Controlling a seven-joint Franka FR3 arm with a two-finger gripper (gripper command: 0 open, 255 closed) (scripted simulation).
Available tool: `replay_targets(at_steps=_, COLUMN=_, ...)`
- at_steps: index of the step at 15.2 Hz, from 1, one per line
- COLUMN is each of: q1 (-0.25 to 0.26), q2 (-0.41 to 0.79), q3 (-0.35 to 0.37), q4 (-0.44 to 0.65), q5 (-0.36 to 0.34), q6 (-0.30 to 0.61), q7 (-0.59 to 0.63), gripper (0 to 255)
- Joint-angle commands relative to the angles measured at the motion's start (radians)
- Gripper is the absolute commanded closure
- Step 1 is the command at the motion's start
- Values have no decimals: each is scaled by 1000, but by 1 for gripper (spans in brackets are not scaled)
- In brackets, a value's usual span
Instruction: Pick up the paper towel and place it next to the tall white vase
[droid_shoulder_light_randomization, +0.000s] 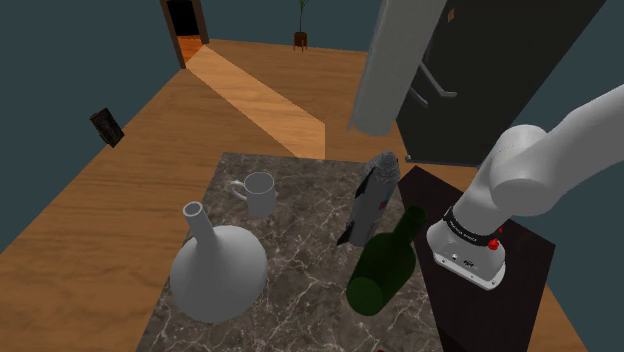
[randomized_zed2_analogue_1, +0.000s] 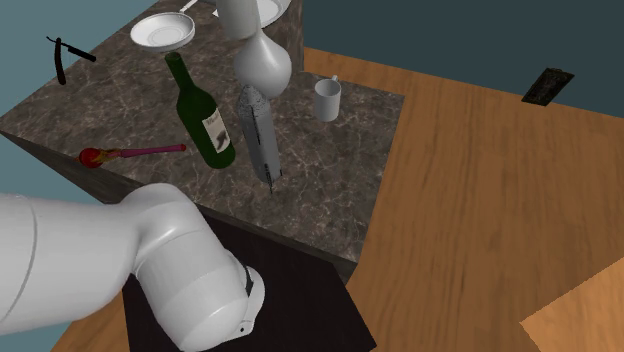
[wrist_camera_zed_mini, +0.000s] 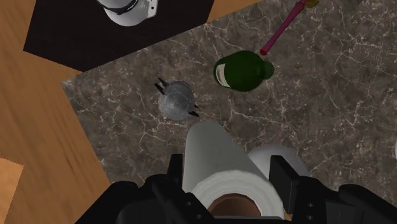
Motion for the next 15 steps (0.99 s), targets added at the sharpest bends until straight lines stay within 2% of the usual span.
replay_targets(at_steps=1, q1=5, q2=22, q3=53, q4=21, q5=15, q6=14, q7=65, gripper=255)
replay_targets(at_steps=5, q1=11, q2=109, q3=176, q4=109, q5=14, q6=35, q7=200, gripper=255)
replay_targets(at_steps=9, q1=25, q2=240, q3=332, q4=228, q5=-37, q6=55, q7=359, gripper=255)
replay_targets(at_steps=12, q1=69, q2=391, q3=478, q4=347, q5=-145, q6=61, q7=510, gripper=255)
replay_targets(at_steps=14, q1=157, q2=530, q3=571, q4=452, q5=-273, q6=47, q7=631, gripper=255)
replay_targets(at_steps=15, q1=228, q2=608, q3=604, q4=518, q5=-353, q6=29, q7=691, gripper=255)
